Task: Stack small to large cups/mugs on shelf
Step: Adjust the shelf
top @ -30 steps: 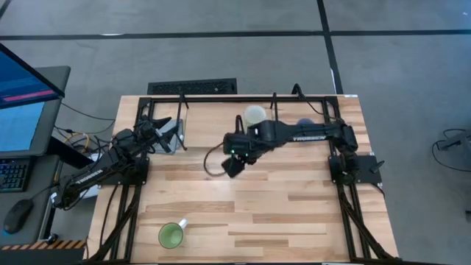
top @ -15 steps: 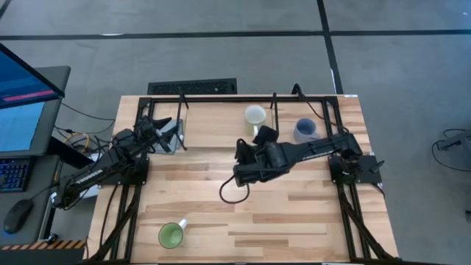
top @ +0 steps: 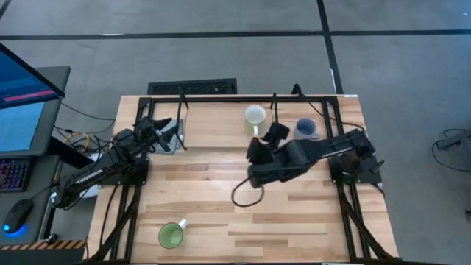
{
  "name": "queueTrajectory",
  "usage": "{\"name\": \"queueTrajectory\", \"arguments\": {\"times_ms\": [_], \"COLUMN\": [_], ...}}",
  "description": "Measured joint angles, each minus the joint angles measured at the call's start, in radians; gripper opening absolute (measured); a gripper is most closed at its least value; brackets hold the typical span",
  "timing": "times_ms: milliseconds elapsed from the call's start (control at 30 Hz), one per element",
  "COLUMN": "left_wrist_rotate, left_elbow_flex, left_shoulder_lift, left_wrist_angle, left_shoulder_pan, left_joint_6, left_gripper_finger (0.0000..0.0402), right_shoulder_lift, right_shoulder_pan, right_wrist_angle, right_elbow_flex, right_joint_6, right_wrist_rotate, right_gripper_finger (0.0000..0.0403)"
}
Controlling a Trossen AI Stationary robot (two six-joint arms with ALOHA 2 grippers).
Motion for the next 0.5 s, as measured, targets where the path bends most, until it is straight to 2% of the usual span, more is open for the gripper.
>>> {"name": "queueTrajectory", "arguments": {"times_ms": [167, 233, 367, 500], "left_wrist_rotate": [0.024, 0.046, 0.097, 0.106], "left_elbow_flex": [0.0, 0.0, 0.0, 0.0], "left_shoulder_lift": [0.0, 0.0, 0.0, 0.0], "left_wrist_angle": [-0.004, -0.008, -0.018, -0.018], "left_shoulder_pan": [0.0, 0.0, 0.0, 0.0], "left_joint_6": [-0.001, -0.001, -0.004, -0.027], "left_gripper_finger": [0.0251, 0.0251, 0.0251, 0.0251], "right_shoulder_lift": [-0.102, -0.155, -0.312, -0.519], "right_shoulder_pan": [0.042, 0.054, 0.07, 0.094], "right_wrist_angle": [0.003, 0.008, 0.056, 0.274], "right_elbow_flex": [-0.005, -0.056, -0.287, -0.576], "right_joint_6": [-0.013, -0.013, 0.069, 0.069], "right_wrist_rotate": [0.045, 0.069, 0.091, 0.075], "right_gripper_finger": [0.024, 0.024, 0.024, 0.024]}}
